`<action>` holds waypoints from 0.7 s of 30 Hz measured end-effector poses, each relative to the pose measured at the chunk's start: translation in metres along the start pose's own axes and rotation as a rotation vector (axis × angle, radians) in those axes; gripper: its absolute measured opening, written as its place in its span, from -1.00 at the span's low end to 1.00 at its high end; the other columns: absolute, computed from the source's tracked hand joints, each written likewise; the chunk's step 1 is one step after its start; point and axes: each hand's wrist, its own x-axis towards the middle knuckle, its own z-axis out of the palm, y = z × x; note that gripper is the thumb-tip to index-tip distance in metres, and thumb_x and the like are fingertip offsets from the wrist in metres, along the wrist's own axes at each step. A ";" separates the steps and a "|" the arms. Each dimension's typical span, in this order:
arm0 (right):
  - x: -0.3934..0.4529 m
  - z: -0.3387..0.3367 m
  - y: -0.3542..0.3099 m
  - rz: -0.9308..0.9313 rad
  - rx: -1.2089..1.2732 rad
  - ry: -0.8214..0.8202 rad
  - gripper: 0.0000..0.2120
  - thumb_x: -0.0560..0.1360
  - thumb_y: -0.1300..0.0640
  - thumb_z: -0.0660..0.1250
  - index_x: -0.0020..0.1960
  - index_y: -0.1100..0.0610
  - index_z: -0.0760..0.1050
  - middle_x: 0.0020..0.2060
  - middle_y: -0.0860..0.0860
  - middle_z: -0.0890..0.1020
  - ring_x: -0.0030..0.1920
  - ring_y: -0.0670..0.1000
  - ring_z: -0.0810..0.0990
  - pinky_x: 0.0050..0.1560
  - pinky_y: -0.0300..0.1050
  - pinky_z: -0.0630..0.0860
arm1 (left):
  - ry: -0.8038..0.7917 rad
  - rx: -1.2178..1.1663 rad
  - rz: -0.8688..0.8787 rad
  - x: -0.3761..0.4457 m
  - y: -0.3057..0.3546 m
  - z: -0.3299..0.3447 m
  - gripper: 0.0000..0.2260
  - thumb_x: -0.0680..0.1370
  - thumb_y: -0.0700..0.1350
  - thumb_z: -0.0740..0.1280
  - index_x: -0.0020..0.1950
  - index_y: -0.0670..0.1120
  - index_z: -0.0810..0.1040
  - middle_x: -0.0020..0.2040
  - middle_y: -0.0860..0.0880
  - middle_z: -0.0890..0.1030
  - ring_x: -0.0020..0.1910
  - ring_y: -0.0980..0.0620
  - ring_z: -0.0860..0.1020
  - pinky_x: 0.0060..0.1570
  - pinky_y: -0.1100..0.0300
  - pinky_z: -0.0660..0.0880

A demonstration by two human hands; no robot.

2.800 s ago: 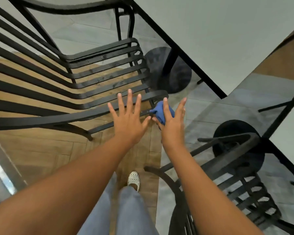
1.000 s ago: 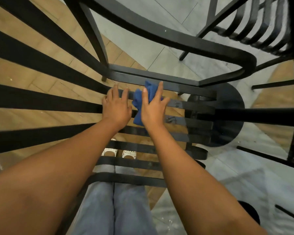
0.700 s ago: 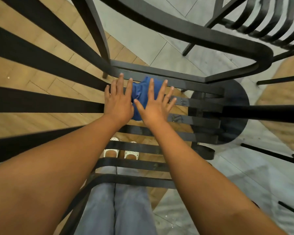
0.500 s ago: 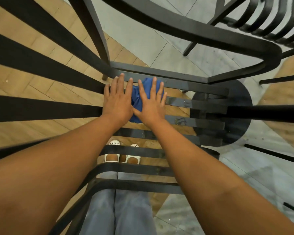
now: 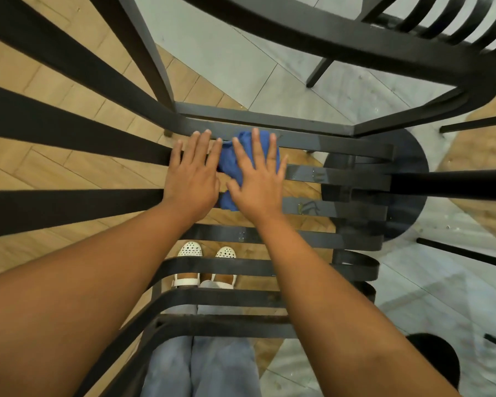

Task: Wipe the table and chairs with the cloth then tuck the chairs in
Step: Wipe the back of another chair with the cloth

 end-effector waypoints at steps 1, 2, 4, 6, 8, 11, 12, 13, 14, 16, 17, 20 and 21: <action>-0.002 -0.002 0.012 0.018 -0.017 -0.004 -0.34 0.49 -0.10 0.21 0.53 -0.07 0.06 0.54 0.06 -0.03 0.52 0.18 -0.19 0.42 0.30 -0.22 | -0.007 0.040 0.005 0.003 -0.001 0.002 -0.47 0.63 -0.01 0.01 0.54 -0.12 -0.09 0.53 -0.17 -0.01 0.51 -0.14 -0.06 0.44 -0.03 -0.14; -0.004 -0.006 0.020 0.037 -0.030 -0.014 -0.32 0.48 -0.08 0.21 0.53 -0.07 0.03 0.54 0.06 -0.06 0.51 0.18 -0.22 0.42 0.27 -0.26 | -0.008 0.070 0.002 0.006 -0.004 0.003 -0.49 0.63 0.00 0.02 0.53 -0.14 -0.03 0.50 -0.19 0.08 0.48 -0.16 0.02 0.43 -0.03 -0.10; -0.006 -0.009 0.023 0.087 -0.031 -0.006 -0.30 0.47 -0.04 0.22 0.54 -0.08 0.00 0.54 0.05 -0.09 0.51 0.18 -0.25 0.40 0.23 -0.34 | 0.003 0.108 -0.002 0.011 -0.010 0.004 -0.55 0.63 0.03 0.03 0.46 -0.15 0.12 0.37 -0.20 0.25 0.37 -0.19 0.19 0.40 -0.04 0.02; -0.003 -0.007 0.010 0.159 -0.008 0.011 -0.26 0.45 0.01 0.25 0.54 -0.08 -0.02 0.54 0.06 -0.12 0.50 0.20 -0.28 0.37 0.23 -0.40 | 0.013 0.151 0.013 0.014 -0.015 0.005 -0.59 0.63 0.07 0.01 0.36 -0.16 0.20 0.26 -0.19 0.32 0.26 -0.18 0.28 0.33 -0.05 0.12; 0.002 -0.003 -0.005 0.192 0.020 0.023 -0.22 0.42 0.01 0.27 0.54 -0.08 -0.03 0.54 0.09 -0.14 0.49 0.25 -0.30 0.35 0.26 -0.41 | -0.002 0.183 0.020 0.015 -0.018 0.007 -0.60 0.63 0.11 -0.04 0.30 -0.16 0.23 0.21 -0.18 0.34 0.19 -0.16 0.31 0.26 -0.04 0.18; 0.009 0.002 -0.019 0.112 -0.004 0.018 -0.25 0.41 -0.07 0.26 0.53 -0.10 0.02 0.53 0.13 -0.11 0.48 0.29 -0.28 0.35 0.30 -0.38 | -0.056 0.255 0.023 0.016 -0.018 0.010 -0.55 0.62 0.16 -0.14 0.26 -0.15 0.24 0.17 -0.17 0.34 0.15 -0.12 0.32 0.22 0.00 0.21; 0.011 0.002 -0.021 0.087 -0.014 0.014 -0.26 0.41 -0.09 0.26 0.53 -0.11 0.04 0.54 0.13 -0.09 0.48 0.29 -0.26 0.35 0.30 -0.37 | -0.068 0.277 0.021 0.017 -0.018 0.011 -0.53 0.61 0.18 -0.15 0.25 -0.14 0.25 0.15 -0.16 0.34 0.14 -0.11 0.32 0.22 0.00 0.21; 0.012 0.003 -0.022 0.070 -0.018 0.015 -0.27 0.41 -0.10 0.26 0.52 -0.12 0.06 0.54 0.12 -0.07 0.49 0.29 -0.24 0.35 0.29 -0.35 | -0.077 0.288 0.013 0.017 -0.018 0.012 -0.53 0.61 0.18 -0.16 0.24 -0.14 0.25 0.14 -0.16 0.34 0.13 -0.11 0.32 0.22 0.00 0.21; 0.012 0.003 -0.020 0.057 -0.019 0.017 -0.28 0.42 -0.09 0.26 0.52 -0.12 0.07 0.54 0.11 -0.05 0.49 0.28 -0.22 0.35 0.28 -0.34 | -0.083 0.290 0.007 0.018 -0.018 0.013 -0.52 0.61 0.19 -0.16 0.23 -0.14 0.26 0.13 -0.16 0.34 0.12 -0.11 0.32 0.22 0.00 0.20; 0.008 0.003 -0.013 0.039 -0.023 0.027 -0.29 0.41 -0.02 0.26 0.52 -0.11 0.09 0.54 0.10 -0.03 0.51 0.25 -0.20 0.37 0.28 -0.31 | -0.085 0.281 0.006 0.020 -0.019 0.013 -0.52 0.60 0.20 -0.16 0.20 -0.14 0.29 0.10 -0.16 0.35 0.10 -0.11 0.31 0.22 0.01 0.19; 0.005 0.001 -0.004 0.046 -0.018 0.039 -0.28 0.41 0.02 0.26 0.52 -0.11 0.09 0.54 0.10 -0.02 0.51 0.24 -0.19 0.38 0.27 -0.29 | -0.083 0.274 0.010 0.020 -0.018 0.013 -0.52 0.60 0.20 -0.16 0.19 -0.14 0.29 0.09 -0.15 0.35 0.09 -0.11 0.31 0.22 0.01 0.18; -0.005 -0.010 0.037 0.131 -0.006 0.069 -0.24 0.39 0.09 0.28 0.52 -0.12 0.06 0.54 0.07 -0.06 0.51 0.21 -0.21 0.41 0.26 -0.26 | -0.073 0.264 0.014 0.021 -0.019 0.013 -0.50 0.60 0.21 -0.16 0.20 -0.14 0.30 0.10 -0.15 0.36 0.08 -0.11 0.31 0.21 0.00 0.18; -0.008 -0.015 0.051 0.166 -0.013 0.072 -0.23 0.40 0.09 0.29 0.52 -0.13 0.04 0.54 0.06 -0.08 0.51 0.20 -0.23 0.41 0.25 -0.27 | -0.070 0.273 0.010 0.021 -0.019 0.013 -0.49 0.59 0.21 -0.17 0.20 -0.13 0.30 0.10 -0.14 0.36 0.08 -0.11 0.31 0.21 0.00 0.18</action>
